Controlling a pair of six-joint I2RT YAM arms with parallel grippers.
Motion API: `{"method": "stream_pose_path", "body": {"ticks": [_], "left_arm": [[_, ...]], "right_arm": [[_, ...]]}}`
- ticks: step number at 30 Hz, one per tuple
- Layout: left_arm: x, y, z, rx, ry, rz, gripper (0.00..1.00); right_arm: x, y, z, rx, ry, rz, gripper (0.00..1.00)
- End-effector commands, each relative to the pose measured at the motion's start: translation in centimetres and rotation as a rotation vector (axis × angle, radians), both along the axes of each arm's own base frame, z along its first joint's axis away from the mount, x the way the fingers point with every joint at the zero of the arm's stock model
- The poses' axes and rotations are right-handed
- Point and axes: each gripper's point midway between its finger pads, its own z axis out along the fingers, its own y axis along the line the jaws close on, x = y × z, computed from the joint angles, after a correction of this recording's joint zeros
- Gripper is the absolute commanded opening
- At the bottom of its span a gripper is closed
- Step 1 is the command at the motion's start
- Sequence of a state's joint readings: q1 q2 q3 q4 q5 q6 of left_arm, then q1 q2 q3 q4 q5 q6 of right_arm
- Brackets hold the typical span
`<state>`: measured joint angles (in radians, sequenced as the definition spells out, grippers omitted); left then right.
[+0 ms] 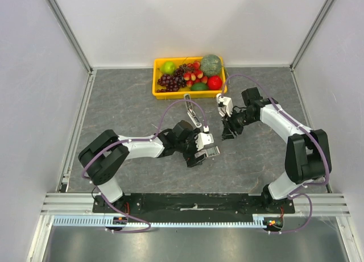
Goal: Load the staples into the stapler
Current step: Adjust the staple box at the center of the board.
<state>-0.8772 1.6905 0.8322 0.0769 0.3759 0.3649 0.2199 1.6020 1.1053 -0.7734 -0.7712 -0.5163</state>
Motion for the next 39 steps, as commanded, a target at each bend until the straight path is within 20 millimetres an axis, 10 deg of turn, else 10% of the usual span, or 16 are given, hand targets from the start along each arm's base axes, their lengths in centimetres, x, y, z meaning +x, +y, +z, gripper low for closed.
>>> {"method": "stream_pose_path", "body": {"ticks": [1, 13, 25, 39], "left_arm": [[0.6, -1.1, 0.4, -0.008, -0.030, -0.023, 1.00], [1.2, -1.0, -1.1, 0.031, -0.026, -0.002, 0.88], [1.5, -0.6, 0.9, 0.062, -0.047, -0.006, 0.29], [1.8, 1.3, 4.0, 0.170, -0.078, 0.018, 0.32]], "right_arm": [[-0.1, -0.2, 1.6, 0.041, -0.042, 0.002, 0.51], [-1.3, 0.2, 0.3, 0.063, 0.050, 0.039, 0.50], [-1.4, 0.1, 0.0, 0.059, 0.059, 0.041, 0.50], [-1.5, 0.2, -0.5, 0.059, 0.087, 0.039, 0.50]]}}
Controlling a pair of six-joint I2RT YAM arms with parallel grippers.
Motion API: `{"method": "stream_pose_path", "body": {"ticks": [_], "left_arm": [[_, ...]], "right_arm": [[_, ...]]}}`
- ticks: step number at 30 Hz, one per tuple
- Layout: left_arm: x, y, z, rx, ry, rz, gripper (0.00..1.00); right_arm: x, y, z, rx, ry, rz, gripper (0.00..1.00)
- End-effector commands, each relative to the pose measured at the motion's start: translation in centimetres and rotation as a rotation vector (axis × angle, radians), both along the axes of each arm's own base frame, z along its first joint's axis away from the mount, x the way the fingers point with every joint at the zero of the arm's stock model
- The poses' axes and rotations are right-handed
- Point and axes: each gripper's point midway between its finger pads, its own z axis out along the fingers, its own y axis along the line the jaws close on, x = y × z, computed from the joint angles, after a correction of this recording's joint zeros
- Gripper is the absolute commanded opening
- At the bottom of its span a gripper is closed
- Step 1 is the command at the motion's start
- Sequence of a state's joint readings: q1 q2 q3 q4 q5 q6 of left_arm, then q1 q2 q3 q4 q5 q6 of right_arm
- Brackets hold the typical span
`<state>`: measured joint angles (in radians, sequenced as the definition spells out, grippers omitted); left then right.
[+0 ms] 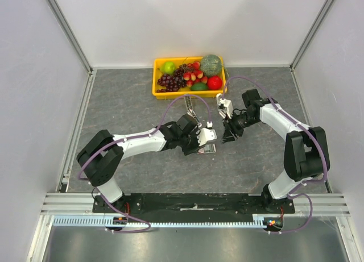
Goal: Load the staples into the stapler
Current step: Adjust the staple box at the center of the board.
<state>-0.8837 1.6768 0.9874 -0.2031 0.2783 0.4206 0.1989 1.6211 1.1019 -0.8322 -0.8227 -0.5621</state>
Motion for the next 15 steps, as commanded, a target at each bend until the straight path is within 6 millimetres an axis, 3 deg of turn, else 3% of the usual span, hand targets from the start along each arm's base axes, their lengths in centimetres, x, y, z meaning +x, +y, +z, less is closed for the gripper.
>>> {"method": "stream_pose_path", "body": {"ticks": [1, 6, 11, 15], "left_arm": [[0.9, 0.3, 2.1, 0.042, -0.061, 0.003, 0.33], [2.3, 1.6, 1.5, 0.165, -0.133, 0.071, 0.38], [2.0, 1.1, 2.5, 0.129, -0.150, 0.061, 0.42], [1.6, 1.2, 1.4, 0.144, -0.138, 0.044, 0.51]], "right_arm": [[-0.3, 0.4, -0.4, 0.026, 0.036, 0.013, 0.50], [-0.3, 0.3, -0.6, 0.021, 0.042, 0.015, 0.50], [-0.2, 0.3, -0.6, 0.016, 0.038, 0.012, 0.50], [-0.2, 0.2, -0.8, 0.013, 0.046, 0.011, 0.50]]}}
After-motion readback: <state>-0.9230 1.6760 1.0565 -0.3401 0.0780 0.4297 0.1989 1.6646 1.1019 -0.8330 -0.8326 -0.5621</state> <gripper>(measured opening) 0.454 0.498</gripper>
